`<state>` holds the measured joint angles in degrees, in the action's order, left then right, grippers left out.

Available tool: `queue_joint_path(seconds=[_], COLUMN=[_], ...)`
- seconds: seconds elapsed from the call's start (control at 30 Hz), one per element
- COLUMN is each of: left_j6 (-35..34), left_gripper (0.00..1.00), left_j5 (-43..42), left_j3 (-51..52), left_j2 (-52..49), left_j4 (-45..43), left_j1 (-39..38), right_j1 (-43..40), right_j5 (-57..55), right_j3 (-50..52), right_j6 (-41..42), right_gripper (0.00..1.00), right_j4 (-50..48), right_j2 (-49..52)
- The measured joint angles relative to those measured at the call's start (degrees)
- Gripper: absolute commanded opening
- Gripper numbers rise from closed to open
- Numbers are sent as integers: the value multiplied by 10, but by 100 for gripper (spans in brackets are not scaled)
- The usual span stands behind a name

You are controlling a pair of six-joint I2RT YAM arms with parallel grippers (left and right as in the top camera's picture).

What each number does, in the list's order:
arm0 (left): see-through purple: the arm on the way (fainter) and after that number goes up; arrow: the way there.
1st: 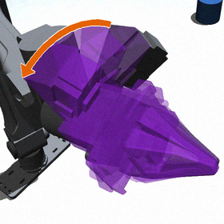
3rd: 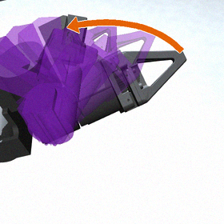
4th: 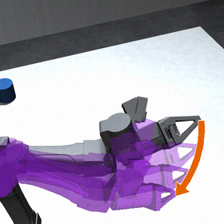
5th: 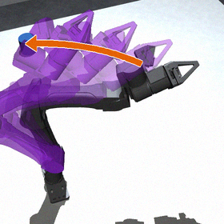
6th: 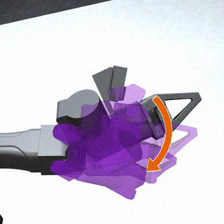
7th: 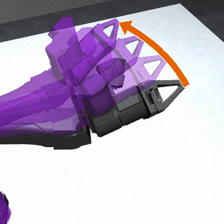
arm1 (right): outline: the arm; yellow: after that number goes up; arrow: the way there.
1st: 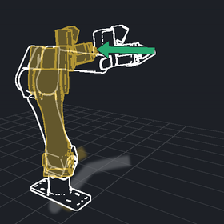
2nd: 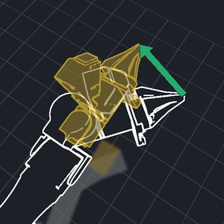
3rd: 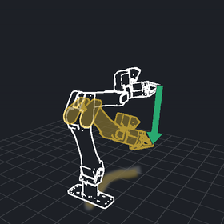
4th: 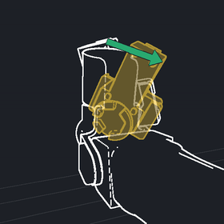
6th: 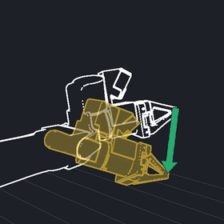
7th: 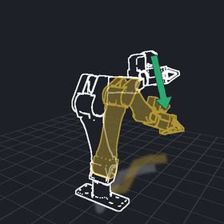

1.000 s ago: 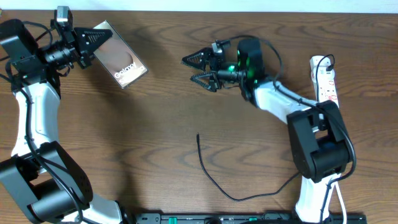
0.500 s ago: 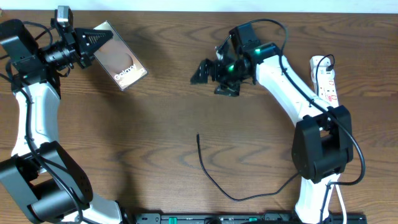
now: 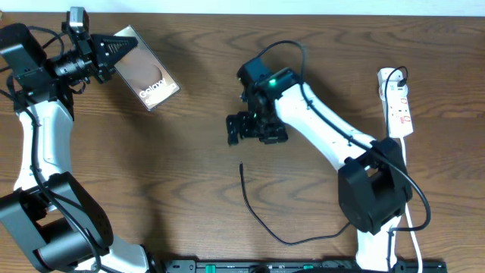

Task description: Plug charger to phone and switch on socket

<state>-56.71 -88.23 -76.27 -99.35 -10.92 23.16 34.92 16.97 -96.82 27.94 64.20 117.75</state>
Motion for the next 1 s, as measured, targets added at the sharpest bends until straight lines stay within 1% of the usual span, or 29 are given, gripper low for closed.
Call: queue_joint_path(seconds=[0.2,0.47,0.63,0.7,0.77,1.0], left_j6=[0,0,7,11,13,13], left_gripper=[7,8,7,7,7,8], left_j5=[0,0,0,0,0,0], left_j3=[0,0,0,0,0,0], left_j2=[0,0,0,0,0,0], left_j4=[0,0,0,0,0,0], left_j1=[0,0,0,0,0,0], right_j1=[25,56,68,74,83,111], right_j5=[-46,-62,-64,-67,-75,-93], right_j3=[6,93,107,108,109,116], right_j6=[27,69,83,88,97,122], right_gripper=[99,99,99,95,92,91], right_j4=[6,-51,-54,-55,-57,-77], right_j2=[0,0,0,0,0,0])
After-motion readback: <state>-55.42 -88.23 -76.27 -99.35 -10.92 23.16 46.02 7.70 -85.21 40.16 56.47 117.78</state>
